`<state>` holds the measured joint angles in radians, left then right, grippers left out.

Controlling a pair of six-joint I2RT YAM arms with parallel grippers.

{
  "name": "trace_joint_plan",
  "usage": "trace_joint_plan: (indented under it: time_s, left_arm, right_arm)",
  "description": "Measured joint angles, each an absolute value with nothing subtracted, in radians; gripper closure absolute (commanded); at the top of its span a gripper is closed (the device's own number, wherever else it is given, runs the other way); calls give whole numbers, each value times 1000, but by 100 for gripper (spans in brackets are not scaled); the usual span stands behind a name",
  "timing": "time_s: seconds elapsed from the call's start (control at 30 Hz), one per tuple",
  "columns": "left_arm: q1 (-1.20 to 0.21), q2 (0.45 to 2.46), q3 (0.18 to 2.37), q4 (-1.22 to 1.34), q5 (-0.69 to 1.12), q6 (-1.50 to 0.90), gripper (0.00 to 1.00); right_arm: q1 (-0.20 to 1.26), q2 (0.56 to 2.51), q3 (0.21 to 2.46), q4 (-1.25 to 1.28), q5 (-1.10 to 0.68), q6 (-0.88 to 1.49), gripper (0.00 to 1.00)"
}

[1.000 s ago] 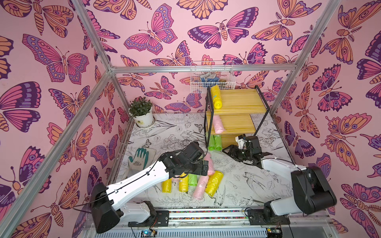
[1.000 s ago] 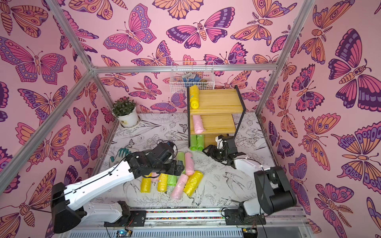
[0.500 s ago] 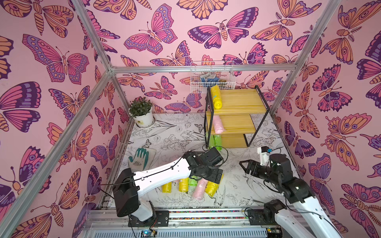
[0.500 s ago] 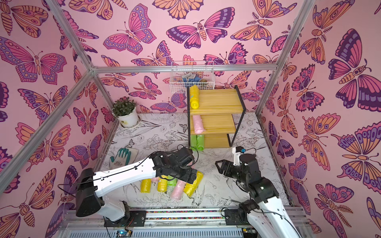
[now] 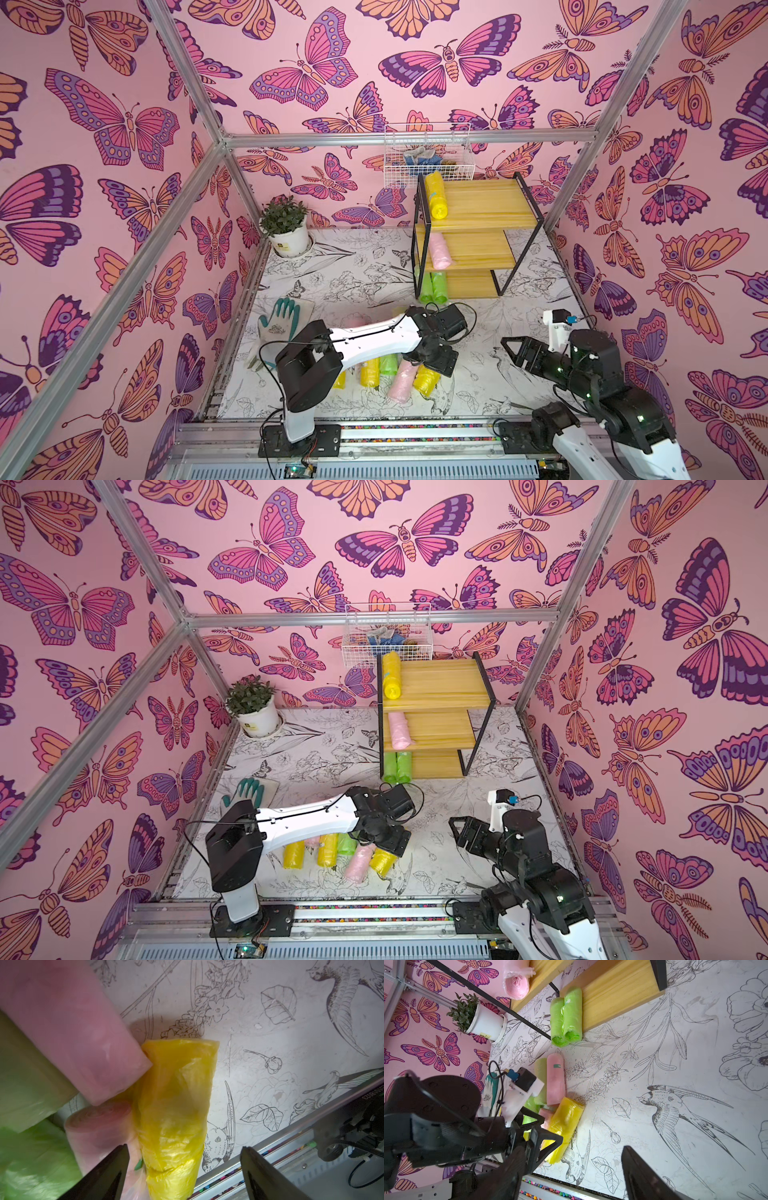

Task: Sort the rolls of trash bags by color and place them on the shelf
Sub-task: Pick up the roll of trash bags from the center of the board.

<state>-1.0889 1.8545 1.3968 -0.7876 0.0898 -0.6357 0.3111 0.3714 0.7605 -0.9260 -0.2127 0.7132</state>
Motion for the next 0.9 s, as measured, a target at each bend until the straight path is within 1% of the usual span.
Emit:
trace_joint_plan:
  time_s: [0.23,0.47,0.7,0.9]
  left_arm:
    - [-1087,1893,1443,-760,92,-631,12]
    - [-1071,1919,1443,-743,119,-636,15]
    - [-1065,1953,1458,-727,152,-630,21]
    - [-1063,1966,1459,-723,176,-635,22]
  right_arm:
    - [311,344,760,-974,-213,718,25]
    - [311,344,760,-1004,-213,718,25]
    - [311,344,739,-1008,-213,718,25]
    - [311,344,734,-1012,-214,718,25]
